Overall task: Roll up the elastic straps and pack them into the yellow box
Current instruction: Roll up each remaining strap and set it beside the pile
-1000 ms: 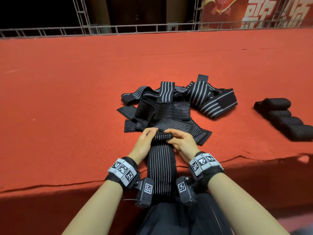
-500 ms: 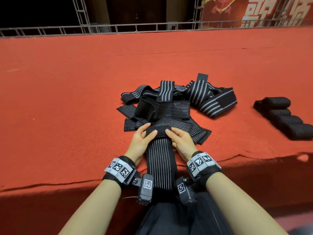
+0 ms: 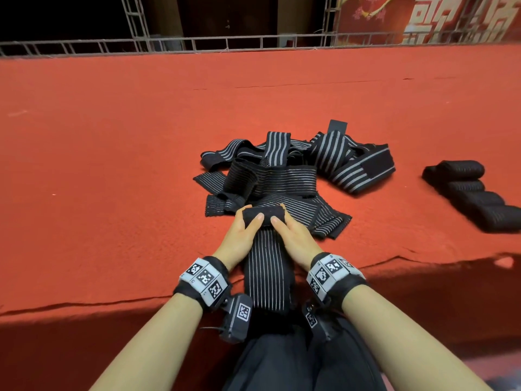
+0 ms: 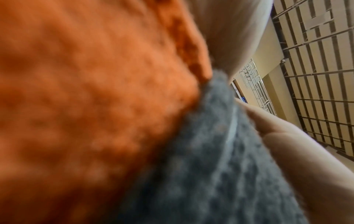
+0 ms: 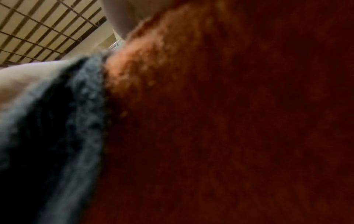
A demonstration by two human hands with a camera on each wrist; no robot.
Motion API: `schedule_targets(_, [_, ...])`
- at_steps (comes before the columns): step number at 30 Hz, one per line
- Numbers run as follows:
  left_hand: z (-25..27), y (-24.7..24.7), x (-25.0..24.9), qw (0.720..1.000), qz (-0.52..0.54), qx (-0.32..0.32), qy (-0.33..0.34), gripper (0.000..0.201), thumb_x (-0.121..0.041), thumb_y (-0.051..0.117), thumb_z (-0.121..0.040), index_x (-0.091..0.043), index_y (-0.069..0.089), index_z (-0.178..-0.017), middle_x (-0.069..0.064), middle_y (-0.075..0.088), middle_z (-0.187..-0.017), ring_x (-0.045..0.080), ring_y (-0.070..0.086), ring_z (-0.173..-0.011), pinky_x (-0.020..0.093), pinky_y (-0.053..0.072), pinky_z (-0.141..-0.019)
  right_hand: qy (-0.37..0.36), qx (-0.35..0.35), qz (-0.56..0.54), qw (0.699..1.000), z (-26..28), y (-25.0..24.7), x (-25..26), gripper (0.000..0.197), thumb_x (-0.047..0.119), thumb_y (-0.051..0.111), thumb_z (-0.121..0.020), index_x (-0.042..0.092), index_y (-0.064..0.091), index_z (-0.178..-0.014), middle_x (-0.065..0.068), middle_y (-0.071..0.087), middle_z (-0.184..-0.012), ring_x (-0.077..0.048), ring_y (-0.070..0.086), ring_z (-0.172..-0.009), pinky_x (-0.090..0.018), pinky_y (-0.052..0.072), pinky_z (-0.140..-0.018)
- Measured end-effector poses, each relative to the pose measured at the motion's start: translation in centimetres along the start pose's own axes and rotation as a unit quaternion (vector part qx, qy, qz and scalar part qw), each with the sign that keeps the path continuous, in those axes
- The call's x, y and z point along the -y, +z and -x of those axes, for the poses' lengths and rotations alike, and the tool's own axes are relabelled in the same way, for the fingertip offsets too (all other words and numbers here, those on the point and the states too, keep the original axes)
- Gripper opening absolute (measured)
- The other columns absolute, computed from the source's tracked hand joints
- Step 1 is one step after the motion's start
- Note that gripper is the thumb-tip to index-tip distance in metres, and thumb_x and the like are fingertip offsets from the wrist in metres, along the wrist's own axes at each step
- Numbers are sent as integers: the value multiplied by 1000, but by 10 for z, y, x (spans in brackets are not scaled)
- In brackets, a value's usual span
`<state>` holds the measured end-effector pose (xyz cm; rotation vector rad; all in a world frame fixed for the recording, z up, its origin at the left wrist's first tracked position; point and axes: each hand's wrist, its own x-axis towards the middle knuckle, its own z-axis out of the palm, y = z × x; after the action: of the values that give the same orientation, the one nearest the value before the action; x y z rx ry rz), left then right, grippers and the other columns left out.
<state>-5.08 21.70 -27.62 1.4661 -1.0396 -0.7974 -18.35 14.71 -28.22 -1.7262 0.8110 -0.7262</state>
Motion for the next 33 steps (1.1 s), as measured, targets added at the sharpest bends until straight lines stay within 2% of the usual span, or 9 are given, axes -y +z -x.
schedule_targets(3, [0,-2,4,999,13,-30,20,36,-36,51,-98,-10,52,-123,-3,64,-116,10,59,-113,28,44,-97,11,1,-53,999,-1,1,0,58,49,39,-91,20,49,-140,7,56,-137,-7,48,-128,-34,30,-115])
schedule_targets(6, [2,-2,3,998,28,-47,32,31,-32,49,-99,-11,57,-120,-3,66,-117,8,61,-110,25,45,-94,35,-4,-90,995,-3,2,-6,62,58,46,-85,20,57,-132,6,60,-132,-9,54,-122,-38,38,-110])
schedule_targets(10, [2,-3,2,998,23,-54,28,32,-34,46,-100,-12,57,-119,-1,67,-115,11,62,-109,32,46,-99,23,1,-143,990,-2,-2,-6,21,18,50,-99,14,66,-113,2,69,-98,-2,62,-78,-15,47,-65])
schedule_targets(13, [2,-1,4,999,17,-41,22,33,-39,46,-99,-15,52,-122,-3,65,-118,10,60,-113,32,44,-101,30,5,-181,983,-2,-6,-5,20,15,56,-95,7,64,-112,3,70,-82,-6,61,-68,-16,46,-57])
schedule_targets(18, [6,2,-3,998,52,-6,-29,42,-37,43,-100,-19,32,-137,-5,57,-121,8,56,-114,29,41,-101,44,-10,-260,964,-3,-8,-5,28,10,55,-96,1,60,-122,-17,68,-116,-28,65,-108,-37,51,-94])
schedule_targets(23, [1,3,4,999,-4,28,-29,34,-24,39,-102,-14,44,-135,-1,57,-131,7,54,-116,25,41,-98,48,-15,-288,956,0,-8,-2,31,10,50,-98,1,54,-128,-18,65,-121,-30,63,-112,-33,53,-93])
schedule_targets(27, [0,-1,8,997,-58,47,-19,42,-24,44,-101,-17,31,-140,-5,49,-135,9,47,-124,32,35,-106,43,-12,-281,959,3,-8,1,31,10,53,-97,3,56,-126,-17,68,-117,-32,63,-112,-41,50,-99])
schedule_targets(31, [1,-2,13,996,-82,37,4,51,-20,54,-96,-19,30,-141,-7,51,-133,9,47,-125,31,35,-108,29,-21,-261,965,3,-6,0,31,17,63,-92,7,63,-121,-15,67,-118,-46,55,-117,-63,37,-104])
schedule_targets(33, [1,0,15,996,-91,17,1,53,-21,60,-93,-21,35,-139,-9,54,-130,9,50,-122,30,37,-106,31,-21,-268,963,3,-7,0,30,13,62,-92,4,62,-120,-16,67,-119,-38,59,-116,-58,39,-106])
